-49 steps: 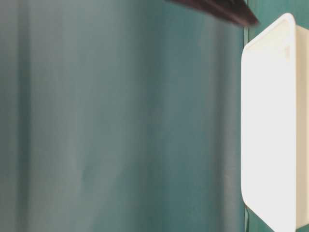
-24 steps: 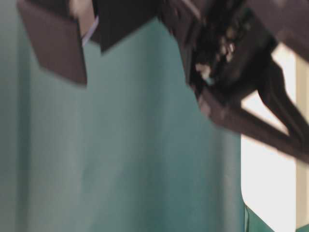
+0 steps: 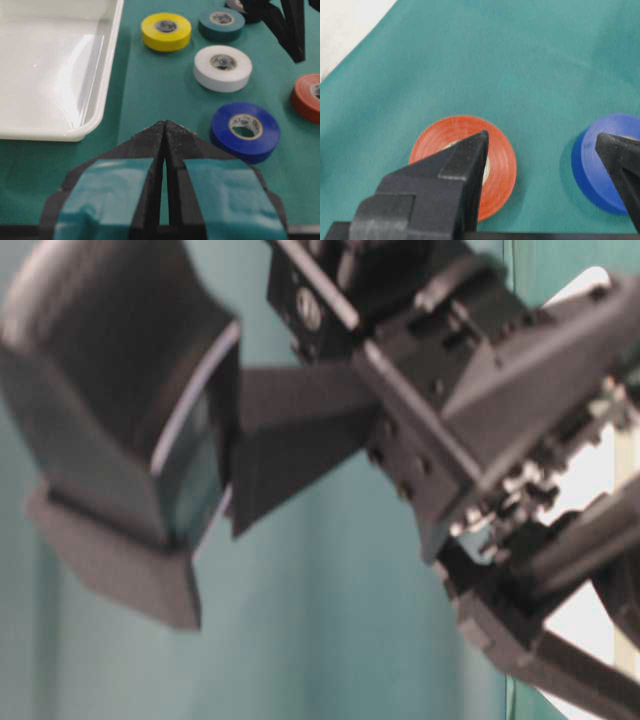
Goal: Put the tape into the white case with the right arm.
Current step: 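Reach the right gripper over the orange-red tape roll, then lower the right gripper and grasp the orange-red tape roll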
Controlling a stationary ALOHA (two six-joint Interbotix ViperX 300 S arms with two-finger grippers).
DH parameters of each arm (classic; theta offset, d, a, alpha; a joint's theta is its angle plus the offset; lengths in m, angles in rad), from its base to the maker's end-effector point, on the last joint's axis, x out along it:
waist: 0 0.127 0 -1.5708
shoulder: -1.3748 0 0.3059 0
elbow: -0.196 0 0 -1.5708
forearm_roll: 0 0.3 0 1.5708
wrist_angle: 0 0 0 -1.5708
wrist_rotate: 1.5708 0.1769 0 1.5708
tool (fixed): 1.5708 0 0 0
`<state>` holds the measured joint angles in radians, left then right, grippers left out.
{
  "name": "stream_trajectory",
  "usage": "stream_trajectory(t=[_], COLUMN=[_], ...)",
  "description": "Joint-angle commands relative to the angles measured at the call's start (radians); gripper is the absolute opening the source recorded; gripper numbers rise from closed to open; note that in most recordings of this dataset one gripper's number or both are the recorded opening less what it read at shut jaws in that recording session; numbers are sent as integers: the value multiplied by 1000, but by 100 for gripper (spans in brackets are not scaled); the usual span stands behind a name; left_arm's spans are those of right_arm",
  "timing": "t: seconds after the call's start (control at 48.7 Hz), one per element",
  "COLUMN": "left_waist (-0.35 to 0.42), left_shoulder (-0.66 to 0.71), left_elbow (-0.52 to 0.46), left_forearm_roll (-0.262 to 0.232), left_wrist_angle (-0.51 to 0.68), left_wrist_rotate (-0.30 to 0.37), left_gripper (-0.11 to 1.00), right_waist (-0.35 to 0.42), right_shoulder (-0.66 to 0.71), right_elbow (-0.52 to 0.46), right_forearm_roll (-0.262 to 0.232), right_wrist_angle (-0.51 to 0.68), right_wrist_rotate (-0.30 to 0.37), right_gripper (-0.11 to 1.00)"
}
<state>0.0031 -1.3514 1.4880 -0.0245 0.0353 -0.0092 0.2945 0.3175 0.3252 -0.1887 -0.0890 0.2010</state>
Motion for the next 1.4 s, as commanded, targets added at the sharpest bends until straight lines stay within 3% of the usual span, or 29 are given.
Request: stream_trajectory(t=[0.0, 0.39, 0.74, 0.986, 1.377], left_waist=[2, 2, 2, 2, 2], left_shoulder=[3, -11, -11, -11, -11], left_elbow=[-8, -3, -2, -2, -2], left_forearm_roll=[0, 0, 2, 2, 0], left_wrist_angle=[-9, -9, -9, -9, -9], left_wrist_rotate=[-2, -3, -3, -3, -3], left_gripper=[0, 0, 0, 0, 0], right_waist=[8, 12, 12, 12, 12], right_shoulder=[-6, 34, 95, 110, 144], right_elbow=[-43, -64, -160, -192, -253], right_forearm_roll=[0, 0, 0, 6, 18], right_wrist_angle=[6, 80, 290, 328, 446], right_wrist_rotate=[2, 3, 3, 6, 109], right_gripper=[66, 66, 66, 66, 64])
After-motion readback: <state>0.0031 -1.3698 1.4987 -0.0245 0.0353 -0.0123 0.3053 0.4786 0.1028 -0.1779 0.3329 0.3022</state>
